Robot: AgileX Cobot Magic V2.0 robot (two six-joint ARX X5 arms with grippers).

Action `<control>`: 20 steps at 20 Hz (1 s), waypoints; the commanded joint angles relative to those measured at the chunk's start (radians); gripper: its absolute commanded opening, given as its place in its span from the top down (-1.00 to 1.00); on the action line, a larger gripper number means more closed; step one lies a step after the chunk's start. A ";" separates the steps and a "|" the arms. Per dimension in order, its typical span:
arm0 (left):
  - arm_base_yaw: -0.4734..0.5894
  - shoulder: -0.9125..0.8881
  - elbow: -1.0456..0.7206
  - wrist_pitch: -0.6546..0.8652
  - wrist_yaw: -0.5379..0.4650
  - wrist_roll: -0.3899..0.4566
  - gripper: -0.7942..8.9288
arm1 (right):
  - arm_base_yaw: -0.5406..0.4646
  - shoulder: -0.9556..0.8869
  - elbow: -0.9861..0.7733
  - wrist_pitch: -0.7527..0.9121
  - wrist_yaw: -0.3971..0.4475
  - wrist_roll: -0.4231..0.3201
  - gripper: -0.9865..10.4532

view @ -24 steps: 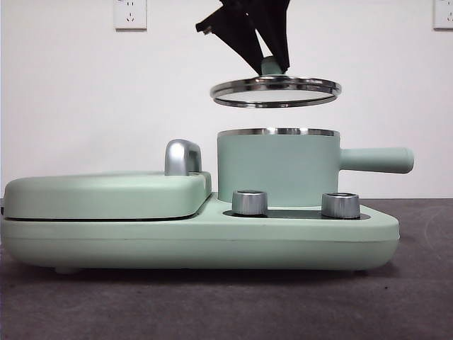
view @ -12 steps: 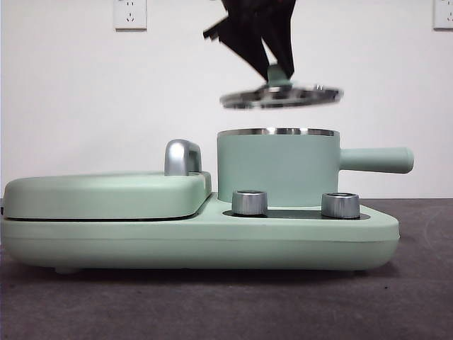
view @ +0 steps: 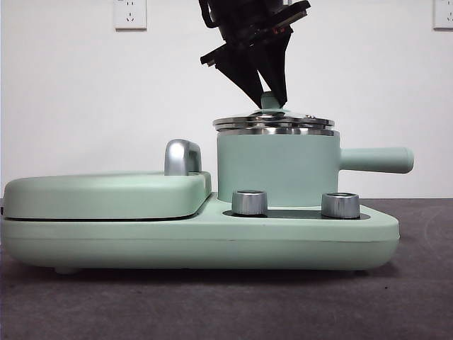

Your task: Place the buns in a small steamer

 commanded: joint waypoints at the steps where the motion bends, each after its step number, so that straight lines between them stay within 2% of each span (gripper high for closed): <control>1: -0.006 0.018 0.032 0.021 0.039 0.014 0.81 | 0.006 0.001 0.008 0.011 -0.001 0.001 0.02; 8: -0.008 0.045 0.032 0.019 0.033 0.006 0.81 | 0.006 0.001 0.008 0.011 0.000 0.007 0.02; 11: -0.008 0.045 0.032 0.015 -0.016 0.006 0.81 | 0.006 0.001 0.008 0.011 0.000 0.008 0.02; 18: -0.009 0.045 0.032 0.013 -0.018 0.006 0.81 | 0.006 0.001 0.008 0.011 0.000 0.008 0.02; 20: -0.013 0.045 0.032 0.013 -0.018 0.005 0.70 | 0.006 0.001 0.008 0.011 0.000 0.008 0.02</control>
